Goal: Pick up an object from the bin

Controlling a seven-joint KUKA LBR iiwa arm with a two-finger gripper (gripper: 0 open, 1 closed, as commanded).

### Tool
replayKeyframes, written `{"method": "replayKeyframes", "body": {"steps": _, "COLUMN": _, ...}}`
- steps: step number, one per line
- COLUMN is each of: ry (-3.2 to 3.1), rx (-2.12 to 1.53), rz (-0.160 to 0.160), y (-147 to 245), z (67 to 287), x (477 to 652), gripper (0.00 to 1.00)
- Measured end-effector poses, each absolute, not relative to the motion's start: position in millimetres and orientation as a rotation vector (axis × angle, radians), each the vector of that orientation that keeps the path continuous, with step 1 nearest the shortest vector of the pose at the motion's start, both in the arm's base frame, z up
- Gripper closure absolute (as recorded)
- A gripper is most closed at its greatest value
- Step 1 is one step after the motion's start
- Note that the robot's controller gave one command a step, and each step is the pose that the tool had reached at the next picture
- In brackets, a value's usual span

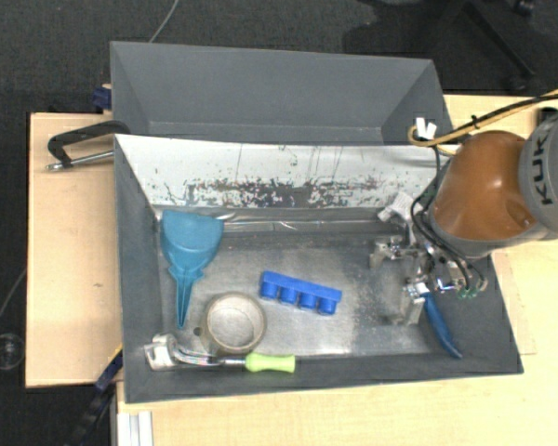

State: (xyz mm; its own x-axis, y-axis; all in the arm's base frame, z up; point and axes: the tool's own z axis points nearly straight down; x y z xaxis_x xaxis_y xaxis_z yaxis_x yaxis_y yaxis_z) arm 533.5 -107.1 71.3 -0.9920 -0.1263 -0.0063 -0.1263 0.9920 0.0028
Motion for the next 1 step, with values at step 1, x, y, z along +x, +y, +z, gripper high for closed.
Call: {"method": "replayKeyframes", "body": {"steps": 1, "ry": 3.089, "rx": -0.521, "rz": 0.008, "y": -88.6, "z": 71.3, "x": 528.5, "gripper": 0.0}}
